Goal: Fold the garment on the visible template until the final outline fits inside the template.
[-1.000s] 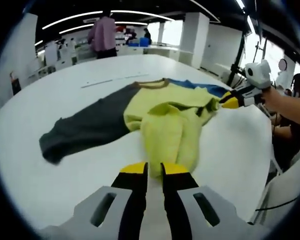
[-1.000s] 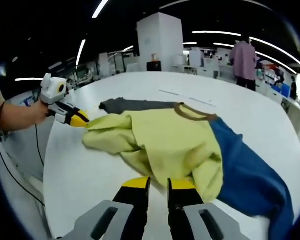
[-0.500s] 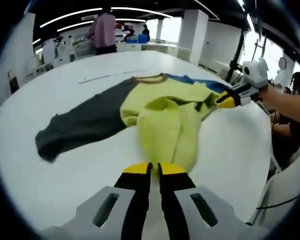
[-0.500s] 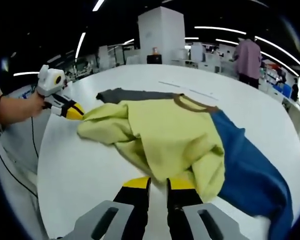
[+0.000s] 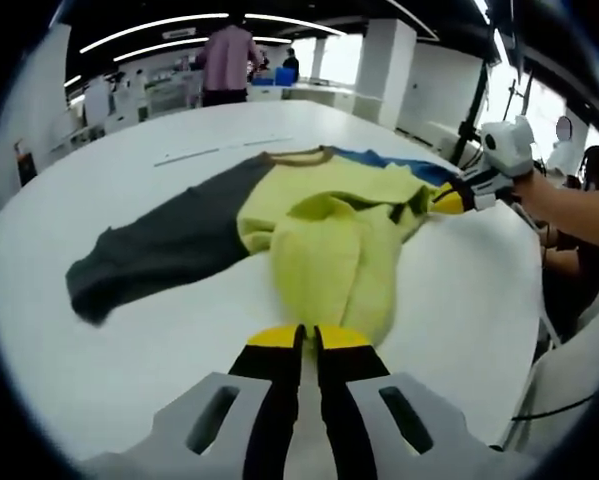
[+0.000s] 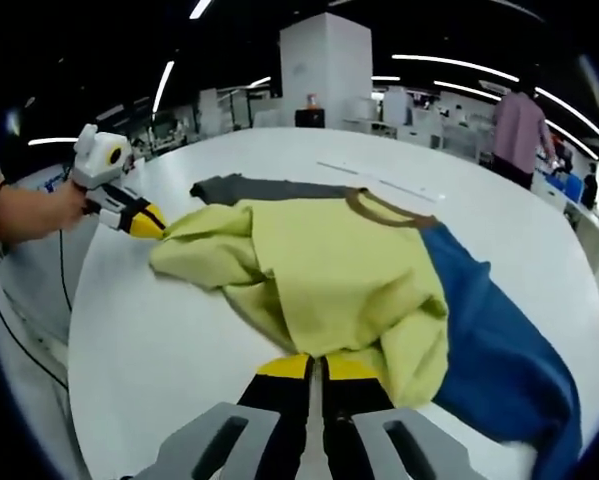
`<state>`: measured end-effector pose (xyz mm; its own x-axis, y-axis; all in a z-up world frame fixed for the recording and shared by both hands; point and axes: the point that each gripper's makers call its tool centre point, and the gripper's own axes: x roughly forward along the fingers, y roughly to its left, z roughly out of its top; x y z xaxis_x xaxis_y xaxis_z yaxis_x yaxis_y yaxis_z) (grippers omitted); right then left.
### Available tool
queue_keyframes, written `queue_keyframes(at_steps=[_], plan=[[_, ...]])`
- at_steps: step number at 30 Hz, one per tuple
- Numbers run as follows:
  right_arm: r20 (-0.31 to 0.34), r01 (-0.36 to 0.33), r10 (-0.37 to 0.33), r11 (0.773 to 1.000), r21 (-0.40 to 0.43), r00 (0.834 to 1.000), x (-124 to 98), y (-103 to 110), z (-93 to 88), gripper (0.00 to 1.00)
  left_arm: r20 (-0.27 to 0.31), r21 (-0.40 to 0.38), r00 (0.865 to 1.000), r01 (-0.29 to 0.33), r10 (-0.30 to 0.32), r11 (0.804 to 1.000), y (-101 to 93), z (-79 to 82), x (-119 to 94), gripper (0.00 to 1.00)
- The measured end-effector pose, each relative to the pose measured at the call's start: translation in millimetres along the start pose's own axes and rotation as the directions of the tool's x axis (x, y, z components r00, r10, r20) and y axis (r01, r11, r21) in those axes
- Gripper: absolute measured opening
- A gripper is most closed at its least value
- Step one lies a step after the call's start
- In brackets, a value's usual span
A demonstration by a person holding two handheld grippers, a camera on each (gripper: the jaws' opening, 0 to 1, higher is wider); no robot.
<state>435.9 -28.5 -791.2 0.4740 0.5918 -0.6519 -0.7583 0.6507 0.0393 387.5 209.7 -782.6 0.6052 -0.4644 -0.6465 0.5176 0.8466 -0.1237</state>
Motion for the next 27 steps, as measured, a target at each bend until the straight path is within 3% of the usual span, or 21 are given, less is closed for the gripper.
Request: queue_keyframes(at_steps=[14, 17, 20, 27], plan=[[0.051, 0.022, -0.024, 0.999, 0.03, 0.998, -15.8, -6.6, 11.0, 0.0, 0.022, 0.006, 1.0, 0.012, -0.012, 1.0, -0.8, 4.9, -7.0, 0.0], [0.074, 0.024, -0.03, 0.997, 0.071, 0.997, -22.3, -8.9, 15.8, 0.0, 0.028, 0.003, 1.0, 0.011, -0.011, 1.0, 0.6, 6.7, -9.9, 0.0], [0.123, 0.006, -0.028, 0.984, 0.176, 0.992, -32.6, -10.5, 25.6, 0.0, 0.034, 0.002, 0.999, 0.009, -0.009, 1.0, 1.0, 9.4, -12.9, 0.0], [0.137, 0.012, -0.046, 0.97, 0.241, 0.989, -54.9, -21.2, 31.4, 0.0, 0.056, 0.011, 0.998, 0.007, -0.007, 1.0, 1.5, 22.3, -21.0, 0.0]])
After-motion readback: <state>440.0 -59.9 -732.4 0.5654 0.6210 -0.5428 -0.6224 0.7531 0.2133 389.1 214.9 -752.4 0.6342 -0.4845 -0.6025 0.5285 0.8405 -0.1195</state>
